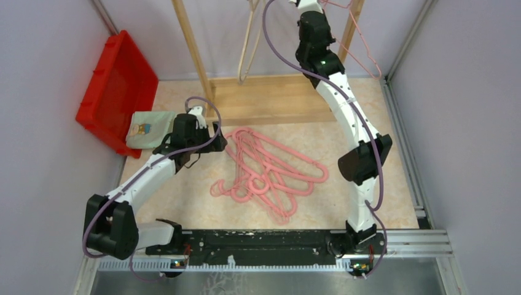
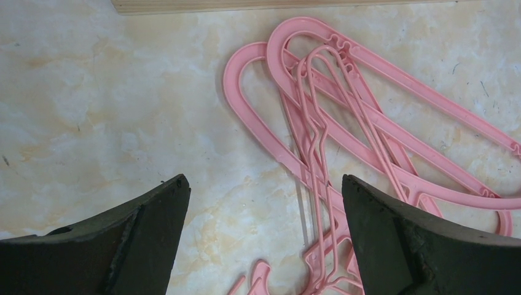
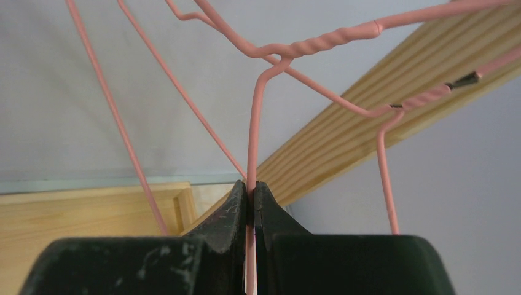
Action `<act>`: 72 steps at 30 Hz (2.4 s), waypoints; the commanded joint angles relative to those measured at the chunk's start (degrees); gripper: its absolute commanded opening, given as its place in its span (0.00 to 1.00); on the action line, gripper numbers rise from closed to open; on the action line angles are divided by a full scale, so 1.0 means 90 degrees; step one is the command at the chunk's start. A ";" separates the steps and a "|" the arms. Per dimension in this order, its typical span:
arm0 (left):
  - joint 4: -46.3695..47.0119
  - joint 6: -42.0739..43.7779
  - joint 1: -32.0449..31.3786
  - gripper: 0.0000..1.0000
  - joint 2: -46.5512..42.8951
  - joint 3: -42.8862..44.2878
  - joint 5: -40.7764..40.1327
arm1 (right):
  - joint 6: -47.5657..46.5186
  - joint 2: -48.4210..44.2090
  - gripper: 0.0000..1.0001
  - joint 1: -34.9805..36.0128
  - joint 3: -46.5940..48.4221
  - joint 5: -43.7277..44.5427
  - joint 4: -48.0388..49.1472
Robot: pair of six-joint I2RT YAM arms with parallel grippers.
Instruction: Organize the hangers
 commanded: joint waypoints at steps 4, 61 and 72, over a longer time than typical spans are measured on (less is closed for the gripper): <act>0.0114 0.0131 -0.0046 0.99 0.0278 0.0353 -0.0017 | 0.0300 0.0107 0.11 0.0029 0.0322 -0.0068 0.0067; 0.0257 -0.0719 -0.0037 0.99 0.0129 -0.0963 -0.0536 | 0.4671 -0.3813 0.46 0.5207 -0.8578 -0.4448 -0.0577; -0.0085 -0.0721 -0.0026 0.99 -0.0668 -0.1208 -0.0684 | 0.4858 -0.3149 0.46 0.5248 -0.9115 -0.3763 0.0076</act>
